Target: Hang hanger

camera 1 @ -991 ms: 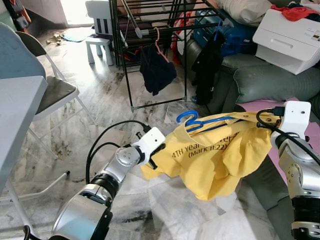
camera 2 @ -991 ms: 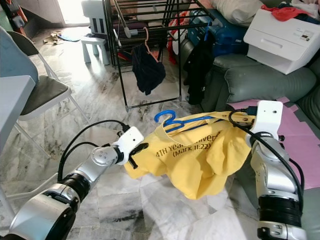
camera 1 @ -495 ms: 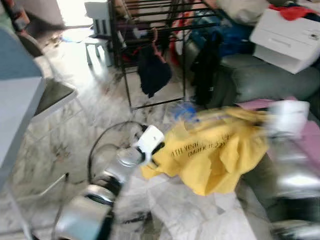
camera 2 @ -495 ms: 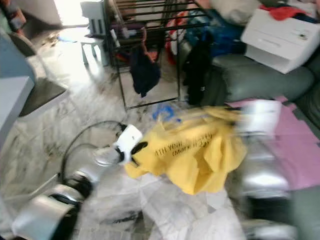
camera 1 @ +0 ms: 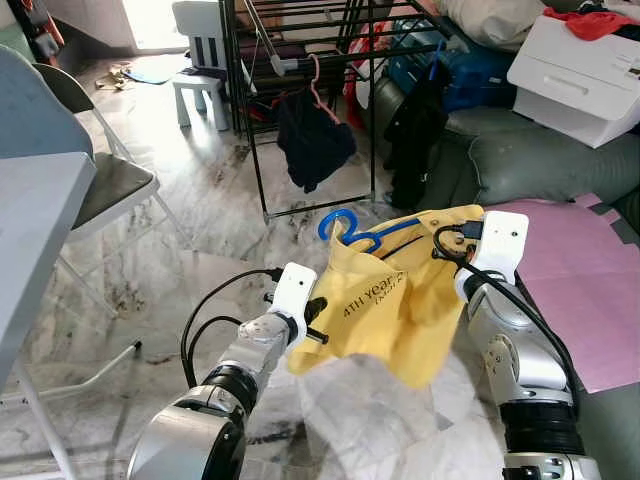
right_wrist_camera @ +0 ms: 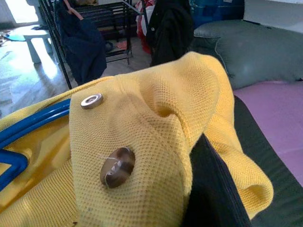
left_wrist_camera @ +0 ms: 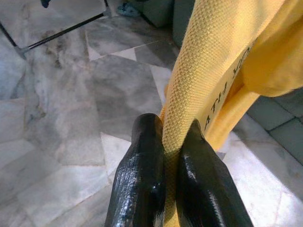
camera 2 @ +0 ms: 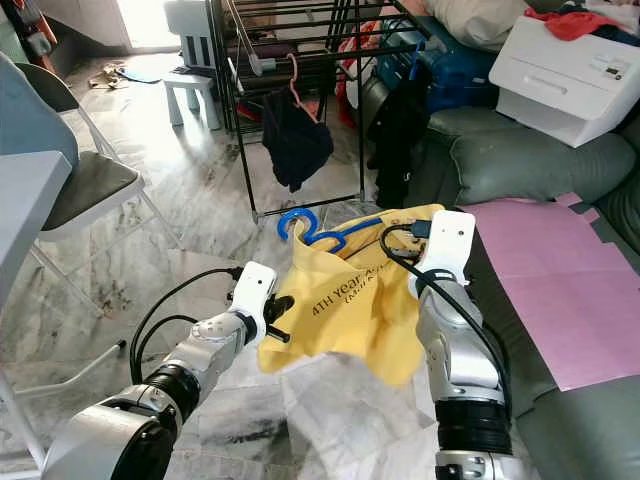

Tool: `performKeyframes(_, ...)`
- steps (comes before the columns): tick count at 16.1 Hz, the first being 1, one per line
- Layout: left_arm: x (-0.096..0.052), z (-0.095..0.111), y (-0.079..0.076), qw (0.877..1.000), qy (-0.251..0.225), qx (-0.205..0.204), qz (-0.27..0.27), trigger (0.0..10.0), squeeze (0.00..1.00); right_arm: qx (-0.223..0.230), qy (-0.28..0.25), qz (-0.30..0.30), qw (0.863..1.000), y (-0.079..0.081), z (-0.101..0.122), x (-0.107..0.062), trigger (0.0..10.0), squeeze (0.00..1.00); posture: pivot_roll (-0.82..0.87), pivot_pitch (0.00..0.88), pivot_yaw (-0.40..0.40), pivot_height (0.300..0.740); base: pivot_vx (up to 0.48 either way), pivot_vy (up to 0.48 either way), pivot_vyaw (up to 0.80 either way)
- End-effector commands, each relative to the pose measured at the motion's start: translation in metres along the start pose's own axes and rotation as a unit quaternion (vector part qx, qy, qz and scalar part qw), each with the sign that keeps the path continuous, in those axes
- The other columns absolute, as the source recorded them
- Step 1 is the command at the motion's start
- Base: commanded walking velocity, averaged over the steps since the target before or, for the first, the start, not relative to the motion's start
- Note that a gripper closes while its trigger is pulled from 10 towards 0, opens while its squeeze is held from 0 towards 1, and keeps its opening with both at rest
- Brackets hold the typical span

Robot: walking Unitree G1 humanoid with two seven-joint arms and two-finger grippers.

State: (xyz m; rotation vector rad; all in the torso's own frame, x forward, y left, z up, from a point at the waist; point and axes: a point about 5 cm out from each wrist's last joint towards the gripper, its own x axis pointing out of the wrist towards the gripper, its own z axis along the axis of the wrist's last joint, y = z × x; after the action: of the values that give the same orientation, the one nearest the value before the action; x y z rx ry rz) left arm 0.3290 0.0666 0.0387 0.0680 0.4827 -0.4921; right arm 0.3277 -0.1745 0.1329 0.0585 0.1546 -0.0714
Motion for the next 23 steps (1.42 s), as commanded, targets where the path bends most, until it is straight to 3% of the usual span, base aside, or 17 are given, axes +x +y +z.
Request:
performKeyframes(1, 0.003, 0.032, 0.004, 0.998, -0.053, -0.008, 0.018, 10.0, 0.0, -0.011, 0.022, 0.034, 0.999, 0.014, -0.007, 0.0, 0.0, 0.0, -0.03, 0.0, -0.015, 0.74, 0.0, 0.0, 0.0)
performKeyframes(3, 0.004, 0.037, -0.001, 0.998, -0.067, -0.001, -0.006, 10.0, 0.0, -0.069, 0.062, 0.088, 0.992, 0.031, -0.026, -0.004, 2.0, 0.0, -0.04, 0.0, -0.014, 0.74, 0.0, 0.0, 0.0)
performKeyframes(4, 0.004, 0.041, -0.008, 0.996, -0.083, 0.005, -0.034, 10.0, 0.0, -0.08, 0.079, 0.109, 0.988, 0.04, -0.037, -0.005, 1.4, 0.0, -0.04, 0.0, -0.015, 0.74, 0.0, 0.0, 0.0)
performKeyframes(7, 0.005, 0.044, -0.024, 0.99, -0.103, 0.023, -0.094, 10.0, 0.0, -0.049, 0.07, 0.145, 0.986, 0.063, -0.039, -0.005, 1.2, 0.0, -0.04, 0.0, -0.013, 0.74, 0.0, 0.0, 0.0)
performKeyframes(8, 0.004, 0.044, -0.035, 0.983, -0.111, 0.042, -0.141, 10.0, 0.0, -0.041, 0.043, 0.174, 0.983, 0.075, -0.033, -0.005, 2.7, 0.0, -0.04, 0.0, -0.013, 0.74, 0.0, 0.0, 0.0)
performKeyframes(9, 0.002, 0.044, -0.043, 0.973, -0.121, 0.08, -0.179, 10.0, 0.0, -0.042, 0.029, 0.187, 0.981, 0.08, -0.028, -0.005, 3.4, 0.0, -0.04, 0.0, -0.012, 0.74, 0.0, 0.0, 0.0)
performKeyframes(10, 0.0, 0.042, -0.046, 0.966, -0.122, 0.108, -0.203, 10.0, 0.0, -0.036, 0.025, 0.193, 0.98, 0.081, -0.027, -0.006, 3.1, 0.0, -0.04, 0.0, -0.012, 0.74, 0.0, 0.0, 0.0)
performKeyframes(11, 0.0, 0.042, -0.046, 0.964, -0.118, 0.114, -0.208, 10.0, 0.0, -0.025, 0.026, 0.201, 0.979, 0.082, -0.027, -0.007, 1.2, 0.0, -0.04, 0.0, -0.012, 0.74, 0.0, 0.0, 0.0)
performKeyframes(12, 0.0, 0.041, -0.045, 0.964, -0.114, 0.114, -0.209, 10.0, 0.0, -0.004, 0.034, 0.219, 0.975, 0.086, -0.029, -0.011, 0.2, 0.0, -0.03, 0.0, -0.014, 0.74, 0.0, 0.0, 0.0)
performKeyframes(15, 0.001, 0.042, -0.044, 0.969, -0.11, 0.089, -0.205, 10.0, 0.0, -0.036, 0.072, 0.276, 0.958, 0.099, -0.049, -0.025, 0.0, 0.0, -0.04, 0.0, -0.013, 0.74, 0.0, 0.0, 0.0)
performKeyframes(16, 0.001, 0.047, -0.047, 0.966, -0.119, 0.087, -0.211, 10.0, 0.0, -0.085, 0.134, 0.302, 0.94, 0.096, -0.079, -0.04, 0.0, 0.0, -0.04, 0.0, -0.014, 0.74, 0.0, 0.0, 0.0)
performKeyframes(17, 0.001, 0.048, -0.048, 0.965, -0.124, 0.09, -0.215, 10.0, 0.0, -0.102, 0.153, 0.304, 0.935, 0.093, -0.088, -0.044, 0.0, 0.0, -0.04, 0.0, -0.014, 0.74, 0.0, 0.0, 0.0)
performKeyframes(18, 0.0, 0.051, -0.048, 0.96, -0.132, 0.122, -0.214, 10.0, 0.0, -0.136, 0.17, 0.274, 0.937, 0.078, -0.1, -0.044, 0.0, 0.0, -0.04, 0.0, -0.014, 0.74, 0.0, 0.0, 0.0)
performKeyframes(19, 0.0, 0.051, -0.046, 0.958, -0.133, 0.145, -0.209, 10.0, 0.0, -0.144, 0.17, 0.25, 0.942, 0.069, -0.101, -0.042, 0.0, 0.0, -0.04, 0.0, -0.015, 0.74, 0.0, 0.0, 0.0)
performKeyframes(20, -0.002, 0.05, -0.034, 0.95, -0.127, 0.214, -0.188, 10.0, 0.0, -0.136, 0.151, 0.176, 0.963, 0.04, -0.094, -0.032, 0.0, 0.0, -0.04, 0.0, -0.012, 0.74, 0.0, 0.0, 0.0)
performKeyframes(21, -0.004, 0.051, -0.024, 0.947, -0.121, 0.243, -0.174, 10.0, 0.0, -0.136, 0.134, 0.129, 0.973, 0.022, -0.086, -0.026, 0.0, 0.0, -0.04, 0.0, -0.009, 0.74, 0.0, 0.0, 0.0)
performKeyframes(23, -0.006, 0.055, -0.006, 0.946, -0.111, 0.268, -0.142, 10.0, 0.0, -0.123, 0.131, 0.105, 0.978, 0.007, -0.08, -0.023, 0.0, 0.0, -0.04, 0.0, -0.006, 0.74, 0.0, 0.0, 0.0)
